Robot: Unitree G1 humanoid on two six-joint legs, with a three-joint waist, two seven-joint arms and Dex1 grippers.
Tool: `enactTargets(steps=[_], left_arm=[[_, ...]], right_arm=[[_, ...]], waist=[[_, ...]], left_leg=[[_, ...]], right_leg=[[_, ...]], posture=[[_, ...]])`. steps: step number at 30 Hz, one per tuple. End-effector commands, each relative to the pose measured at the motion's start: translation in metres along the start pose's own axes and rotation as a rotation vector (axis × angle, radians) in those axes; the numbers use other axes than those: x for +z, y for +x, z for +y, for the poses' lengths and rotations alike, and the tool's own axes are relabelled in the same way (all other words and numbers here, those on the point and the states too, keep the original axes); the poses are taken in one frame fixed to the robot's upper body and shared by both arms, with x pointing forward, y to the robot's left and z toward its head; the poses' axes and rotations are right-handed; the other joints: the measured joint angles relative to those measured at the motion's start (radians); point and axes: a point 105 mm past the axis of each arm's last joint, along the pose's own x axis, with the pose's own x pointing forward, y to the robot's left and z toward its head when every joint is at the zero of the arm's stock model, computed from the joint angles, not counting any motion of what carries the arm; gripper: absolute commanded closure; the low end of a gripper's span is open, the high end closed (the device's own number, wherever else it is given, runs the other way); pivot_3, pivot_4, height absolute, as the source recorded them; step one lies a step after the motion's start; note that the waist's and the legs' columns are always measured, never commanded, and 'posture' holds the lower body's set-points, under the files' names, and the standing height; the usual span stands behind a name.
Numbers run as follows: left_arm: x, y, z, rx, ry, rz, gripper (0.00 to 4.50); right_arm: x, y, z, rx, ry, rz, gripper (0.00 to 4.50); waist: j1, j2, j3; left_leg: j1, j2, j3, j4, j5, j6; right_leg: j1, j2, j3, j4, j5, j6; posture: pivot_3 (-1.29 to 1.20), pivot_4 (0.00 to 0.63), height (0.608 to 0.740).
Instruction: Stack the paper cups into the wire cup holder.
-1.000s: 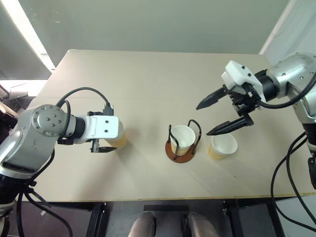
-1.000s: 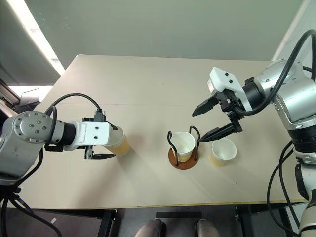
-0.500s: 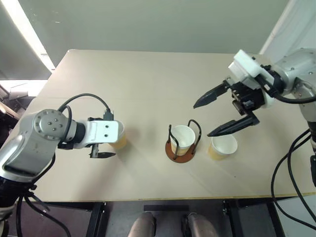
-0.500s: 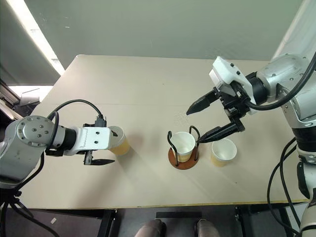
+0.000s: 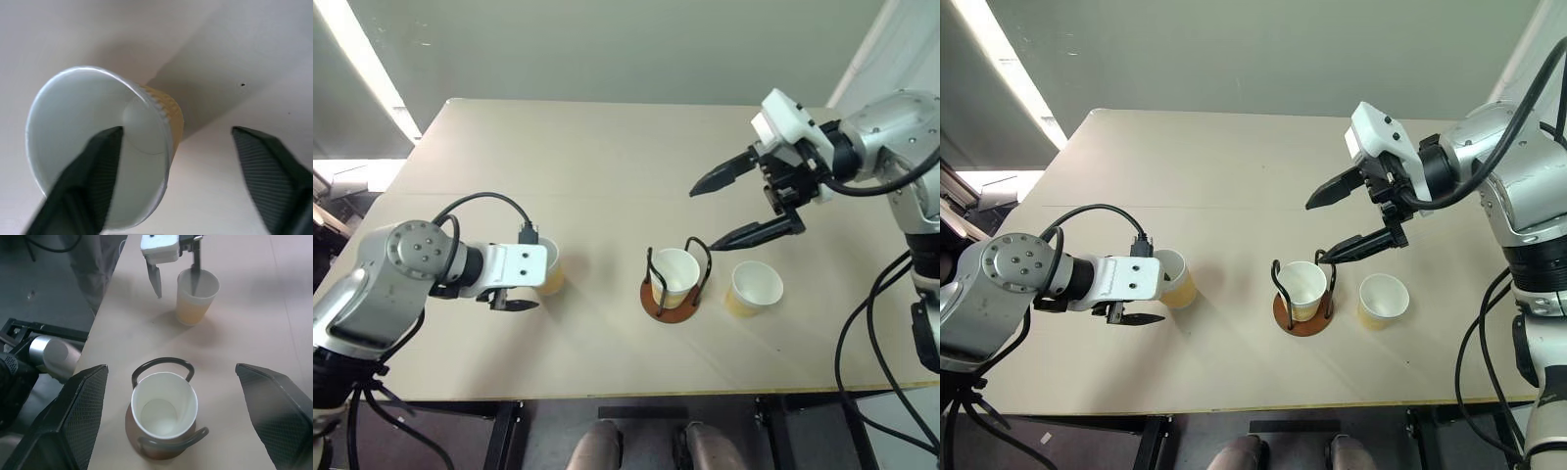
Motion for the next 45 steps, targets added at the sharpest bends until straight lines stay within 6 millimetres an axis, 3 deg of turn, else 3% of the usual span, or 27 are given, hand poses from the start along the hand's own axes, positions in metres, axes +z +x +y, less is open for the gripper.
enactTargets(steps=[1, 6, 7, 21, 32, 45], left_arm=[[0.002, -0.003, 0.006, 0.030, 0.025, 0.004, 2.43], [0.010, -0.007, 0.017, 0.072, -0.007, -0.043, 4.35], [0.013, -0.009, 0.019, 0.075, -0.010, -0.060, 4.48], [0.090, -0.039, 0.061, 0.103, -0.004, -0.396, 4.48], [0.134, -0.038, 0.067, -0.030, 0.085, -0.559, 4.48], [0.176, -0.047, 0.069, -0.199, 0.198, -0.696, 4.48]], right_arm=[[0.016, -0.012, -0.004, -0.055, -0.057, -0.028, 0.14], [0.014, -0.016, -0.006, -0.078, -0.046, -0.035, 0.14], [0.014, -0.017, -0.005, -0.080, -0.043, -0.034, 0.14], [0.004, -0.035, -0.002, -0.199, 0.023, -0.098, 0.14], [-0.016, -0.064, 0.014, -0.314, 0.128, -0.052, 0.14], [0.007, -0.068, 0.028, -0.357, 0.118, -0.144, 0.14]], waist=[[0.000, 0.000, 0.000], [0.001, 0.000, 0.000], [0.001, 0.000, 0.000], [0.003, 0.000, 0.000], [0.010, 0.000, 0.000], [0.010, 0.000, 0.000]], left_leg=[[0.000, 0.000, 0.000, 0.000, 0.000, 0.000], [0.000, 0.000, 0.000, 0.000, 0.000, 0.000], [0.000, 0.000, 0.000, 0.000, 0.000, 0.000], [-0.001, 0.000, 0.000, 0.001, 0.000, 0.000], [-0.003, 0.000, 0.000, 0.002, 0.000, 0.000], [-0.004, 0.000, 0.000, 0.003, 0.000, 0.001]], right_leg=[[0.000, 0.000, 0.000, 0.000, 0.000, 0.000], [0.000, 0.000, 0.000, 0.000, 0.000, 0.000], [0.000, 0.000, 0.000, 0.000, 0.000, 0.000], [0.000, 0.000, 0.000, 0.004, 0.000, 0.000], [0.000, 0.000, 0.000, 0.002, 0.001, 0.002], [0.000, 0.000, 0.000, -0.001, 0.002, 0.003]], posture=[[0.00, 0.150, 0.740], [0.00, 0.150, 0.740], [0.00, 0.150, 0.740], [0.00, 0.150, 0.740], [0.00, 0.150, 0.740], [0.00, 0.150, 0.740]])
